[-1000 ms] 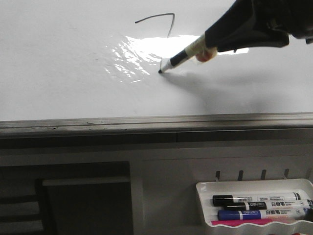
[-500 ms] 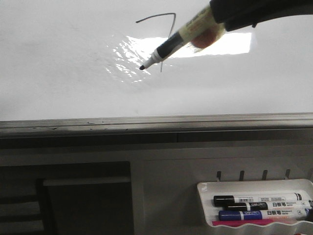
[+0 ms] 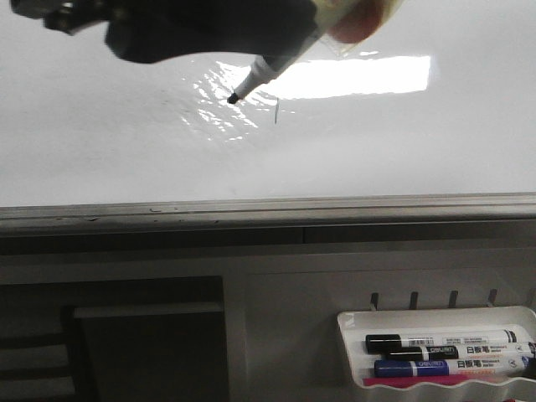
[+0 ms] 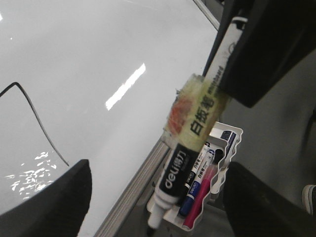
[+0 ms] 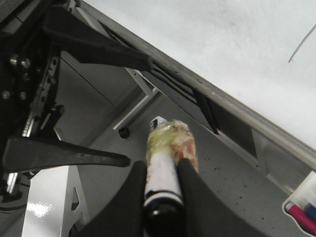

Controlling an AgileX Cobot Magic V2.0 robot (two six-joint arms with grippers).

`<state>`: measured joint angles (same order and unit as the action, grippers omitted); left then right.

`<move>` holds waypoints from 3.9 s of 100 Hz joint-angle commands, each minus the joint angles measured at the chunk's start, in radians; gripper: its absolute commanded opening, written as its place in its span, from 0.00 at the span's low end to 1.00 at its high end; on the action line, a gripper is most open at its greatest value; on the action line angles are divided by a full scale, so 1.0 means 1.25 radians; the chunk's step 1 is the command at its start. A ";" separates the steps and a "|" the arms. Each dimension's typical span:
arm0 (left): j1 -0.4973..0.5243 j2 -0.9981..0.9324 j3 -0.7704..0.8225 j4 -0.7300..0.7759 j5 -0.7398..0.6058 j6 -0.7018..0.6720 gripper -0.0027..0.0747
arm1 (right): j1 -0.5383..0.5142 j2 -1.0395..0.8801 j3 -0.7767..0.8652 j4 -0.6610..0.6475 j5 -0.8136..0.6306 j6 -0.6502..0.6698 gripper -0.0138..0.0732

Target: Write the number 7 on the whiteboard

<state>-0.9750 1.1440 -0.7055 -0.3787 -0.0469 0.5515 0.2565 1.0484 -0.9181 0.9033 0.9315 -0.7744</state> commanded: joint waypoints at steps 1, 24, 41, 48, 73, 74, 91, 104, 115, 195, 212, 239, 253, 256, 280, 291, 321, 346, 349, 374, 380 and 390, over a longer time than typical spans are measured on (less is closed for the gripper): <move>-0.006 0.016 -0.049 0.021 -0.060 -0.001 0.70 | -0.006 -0.015 -0.027 0.030 -0.009 0.000 0.10; -0.006 0.071 -0.087 0.047 -0.058 -0.001 0.66 | -0.006 -0.015 -0.027 0.030 -0.022 0.000 0.10; -0.006 0.086 -0.089 0.047 -0.058 -0.001 0.53 | -0.006 -0.015 -0.027 0.030 -0.023 0.000 0.10; -0.006 0.087 -0.089 0.047 -0.058 -0.001 0.48 | -0.006 -0.015 -0.027 0.030 -0.027 0.000 0.10; -0.006 0.087 -0.089 0.047 -0.058 -0.001 0.23 | -0.006 -0.015 -0.027 0.030 -0.032 0.000 0.10; -0.006 0.087 -0.089 0.047 -0.058 -0.001 0.22 | -0.006 -0.015 -0.027 0.030 -0.032 0.000 0.10; -0.006 0.087 -0.089 0.047 -0.058 0.000 0.01 | -0.006 -0.015 -0.027 0.030 -0.035 -0.003 0.10; -0.006 0.087 -0.089 0.043 -0.058 0.000 0.01 | -0.006 -0.016 -0.027 0.030 -0.023 -0.041 0.16; -0.006 0.087 -0.089 0.034 -0.058 0.000 0.01 | -0.006 -0.017 -0.028 0.030 -0.021 -0.041 0.38; 0.280 0.002 0.013 -0.487 -0.226 0.000 0.01 | -0.215 -0.212 0.013 0.005 -0.011 -0.003 0.72; 0.292 0.079 -0.017 -0.485 -0.236 0.000 0.01 | -0.215 -0.212 0.013 0.005 -0.008 -0.003 0.72; 0.294 0.152 -0.051 -0.474 -0.249 0.000 0.01 | -0.215 -0.212 0.013 0.003 -0.006 -0.003 0.72; 0.294 0.166 -0.054 -0.474 -0.249 0.000 0.01 | -0.215 -0.212 0.013 0.003 -0.001 -0.003 0.72; 0.294 0.168 -0.054 -0.474 -0.249 0.000 0.01 | -0.215 -0.212 0.013 0.003 -0.001 -0.003 0.72; 0.302 0.170 -0.054 -0.472 -0.249 0.000 0.01 | -0.215 -0.212 0.013 0.003 0.002 -0.003 0.72; 0.321 0.171 -0.054 -0.472 -0.249 0.000 0.01 | -0.215 -0.212 0.013 0.003 0.005 -0.003 0.72; 0.333 0.171 -0.058 -0.453 -0.222 0.000 0.12 | -0.215 -0.212 0.013 0.003 0.014 -0.002 0.72; 0.333 0.171 -0.078 -0.446 -0.205 0.000 0.59 | -0.215 -0.212 0.013 0.003 0.014 -0.002 0.72; 0.333 0.170 -0.078 -0.428 -0.205 0.000 0.64 | -0.215 -0.212 0.013 0.003 0.014 -0.002 0.72; 0.333 0.116 -0.079 -0.394 -0.191 0.019 0.85 | -0.215 -0.212 0.013 0.003 0.009 -0.002 0.72; 0.334 0.090 -0.079 -0.394 -0.175 0.045 0.85 | -0.215 -0.212 0.013 0.003 0.006 -0.002 0.72; 0.334 0.046 -0.079 -0.394 -0.144 0.117 0.85 | -0.215 -0.212 0.013 0.012 -0.015 0.000 0.72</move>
<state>-0.5591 1.2721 -0.7753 -0.8855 -0.2126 0.6309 -0.0087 0.7892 -0.8765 0.8649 0.9769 -0.7690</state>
